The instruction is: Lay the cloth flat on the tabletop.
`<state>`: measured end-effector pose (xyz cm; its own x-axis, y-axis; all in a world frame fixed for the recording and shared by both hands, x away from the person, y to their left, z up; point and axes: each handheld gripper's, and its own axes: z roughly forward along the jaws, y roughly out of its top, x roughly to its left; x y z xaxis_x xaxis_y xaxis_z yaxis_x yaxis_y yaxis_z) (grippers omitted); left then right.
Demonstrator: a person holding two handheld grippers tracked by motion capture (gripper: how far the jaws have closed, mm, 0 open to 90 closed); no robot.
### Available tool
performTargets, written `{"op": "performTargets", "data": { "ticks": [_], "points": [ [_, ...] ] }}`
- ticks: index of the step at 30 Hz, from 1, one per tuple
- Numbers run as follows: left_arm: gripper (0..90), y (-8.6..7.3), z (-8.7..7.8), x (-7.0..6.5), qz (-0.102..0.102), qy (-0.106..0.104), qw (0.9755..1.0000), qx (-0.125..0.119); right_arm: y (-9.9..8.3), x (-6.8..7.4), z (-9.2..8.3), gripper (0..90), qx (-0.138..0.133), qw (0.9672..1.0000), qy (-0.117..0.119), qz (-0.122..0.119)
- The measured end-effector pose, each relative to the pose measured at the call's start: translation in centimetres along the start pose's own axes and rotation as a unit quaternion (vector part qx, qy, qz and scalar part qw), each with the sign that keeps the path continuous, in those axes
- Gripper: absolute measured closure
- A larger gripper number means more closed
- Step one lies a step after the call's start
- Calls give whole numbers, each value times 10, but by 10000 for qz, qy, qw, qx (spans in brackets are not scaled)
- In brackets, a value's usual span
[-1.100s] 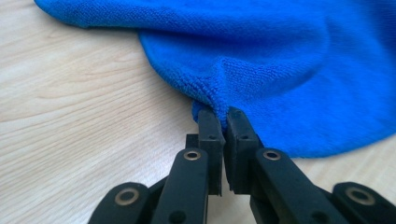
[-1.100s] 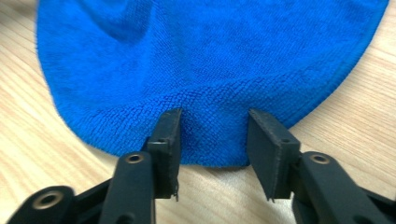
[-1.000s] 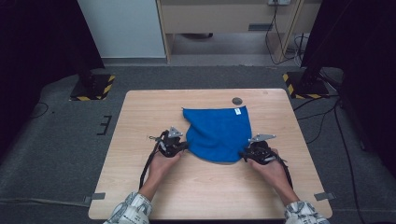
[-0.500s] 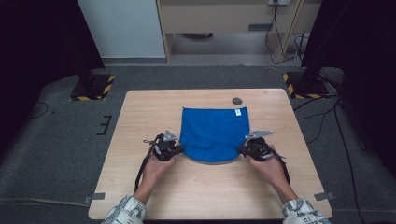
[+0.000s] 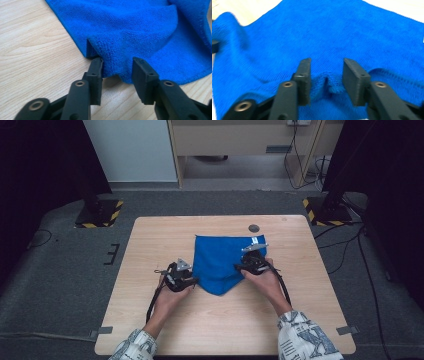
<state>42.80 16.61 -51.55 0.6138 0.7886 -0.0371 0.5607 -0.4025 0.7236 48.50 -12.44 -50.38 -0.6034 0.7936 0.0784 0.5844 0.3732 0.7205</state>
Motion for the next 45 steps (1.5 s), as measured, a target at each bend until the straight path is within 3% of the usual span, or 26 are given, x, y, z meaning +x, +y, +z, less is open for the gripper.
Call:
{"op": "performTargets", "data": {
  "ticks": [7,15,20,25,31,38,41,45],
  "points": [
    [566,0,-4,2,-41,-99,9999,-121,-2,-6,-16,458,-216,9997,-62,31],
    [570,-2,-12,2,34,-86,9997,-216,-11,-8,-36,450,-481,9988,-49,109],
    [576,-4,-15,6,54,-47,9997,-226,-16,-7,-40,547,-427,9991,45,41],
    [575,-10,-21,10,46,-67,9997,-235,-9,-7,-31,556,-432,9989,41,174],
    [568,-12,-22,13,-26,-129,9995,-283,7,11,-8,518,-283,9994,92,149],
    [451,-12,-24,13,28,-153,9989,-452,24,32,29,434,-31,10000,-45,73],
    [414,-16,-19,14,113,-210,9991,-359,29,36,41,410,55,9998,-134,119],
    [394,-18,-14,15,128,-194,9992,-315,30,38,51,483,264,9991,-332,62]
  ]
}}
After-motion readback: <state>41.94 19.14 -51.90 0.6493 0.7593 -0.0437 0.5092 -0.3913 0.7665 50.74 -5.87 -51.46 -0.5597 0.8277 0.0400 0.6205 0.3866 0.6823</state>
